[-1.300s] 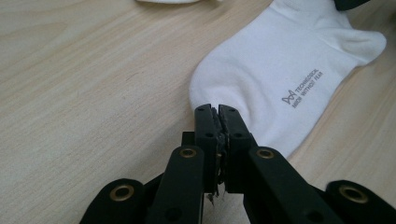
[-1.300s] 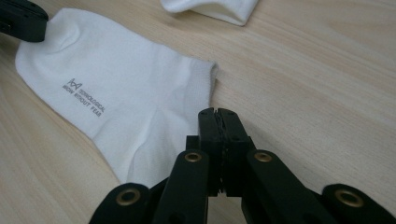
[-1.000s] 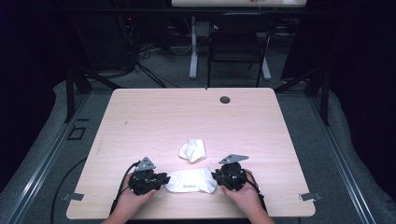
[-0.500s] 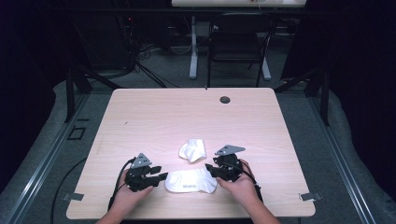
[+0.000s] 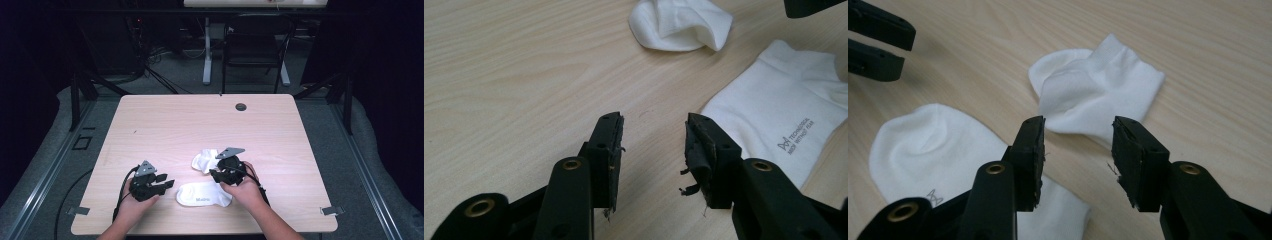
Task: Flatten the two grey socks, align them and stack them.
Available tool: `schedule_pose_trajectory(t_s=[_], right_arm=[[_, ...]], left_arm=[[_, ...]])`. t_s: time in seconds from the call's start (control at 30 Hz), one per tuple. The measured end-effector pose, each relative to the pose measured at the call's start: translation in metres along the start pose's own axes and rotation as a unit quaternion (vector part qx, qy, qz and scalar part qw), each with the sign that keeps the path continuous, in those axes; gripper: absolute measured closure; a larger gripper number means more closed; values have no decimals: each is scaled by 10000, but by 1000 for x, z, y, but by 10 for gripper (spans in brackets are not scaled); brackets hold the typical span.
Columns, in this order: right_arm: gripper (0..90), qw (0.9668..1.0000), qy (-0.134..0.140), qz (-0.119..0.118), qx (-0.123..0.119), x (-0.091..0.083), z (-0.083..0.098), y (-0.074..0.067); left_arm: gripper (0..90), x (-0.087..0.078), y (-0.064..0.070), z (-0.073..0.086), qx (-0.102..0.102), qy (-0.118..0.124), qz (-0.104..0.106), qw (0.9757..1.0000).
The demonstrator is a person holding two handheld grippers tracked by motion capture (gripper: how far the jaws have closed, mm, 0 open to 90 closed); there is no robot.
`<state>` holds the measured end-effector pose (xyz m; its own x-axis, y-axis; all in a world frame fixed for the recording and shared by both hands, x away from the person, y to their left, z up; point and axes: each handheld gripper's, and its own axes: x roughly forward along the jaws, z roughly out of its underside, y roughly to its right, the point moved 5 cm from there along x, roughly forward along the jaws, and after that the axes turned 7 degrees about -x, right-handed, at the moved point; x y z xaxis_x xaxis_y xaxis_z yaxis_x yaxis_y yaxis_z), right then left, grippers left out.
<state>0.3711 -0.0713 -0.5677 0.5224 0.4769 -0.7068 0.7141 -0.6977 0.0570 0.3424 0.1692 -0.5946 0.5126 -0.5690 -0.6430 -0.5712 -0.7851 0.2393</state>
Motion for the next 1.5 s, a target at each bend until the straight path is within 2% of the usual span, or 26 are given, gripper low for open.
schedule_pose_trajectory(t_s=[0.27,0.3,0.4,0.47,0.7,0.83,1.07,1.2,1.5], right_arm=[[556,9999,112,67,77,7,-13,1],[558,9999,120,90,31,8,-14,2],[579,9999,79,140,-30,12,-19,1],[622,9999,59,106,38,16,-24,1],[642,9999,-20,55,151,25,-31,1],[642,9999,-141,77,61,38,-35,-1],[633,9997,-174,49,156,50,-37,-3],[627,9996,-284,7,6,56,-36,-7],[650,9989,-462,37,6,69,-31,-8]], left_arm=[[582,0,-3,-1,14,6,-78,10000],[581,0,-3,-1,4,2,-106,9999],[557,0,-5,-2,-20,42,-136,9999],[544,0,-6,-2,-16,46,-170,9998],[527,2,-5,-2,-56,28,-147,9999],[522,2,-6,-2,-35,-8,-165,9999],[518,3,-7,-1,-46,-7,-172,9998],[512,3,-7,-1,-64,-10,-157,9999],[512,4,-6,-1,-42,-43,-155,9999]])
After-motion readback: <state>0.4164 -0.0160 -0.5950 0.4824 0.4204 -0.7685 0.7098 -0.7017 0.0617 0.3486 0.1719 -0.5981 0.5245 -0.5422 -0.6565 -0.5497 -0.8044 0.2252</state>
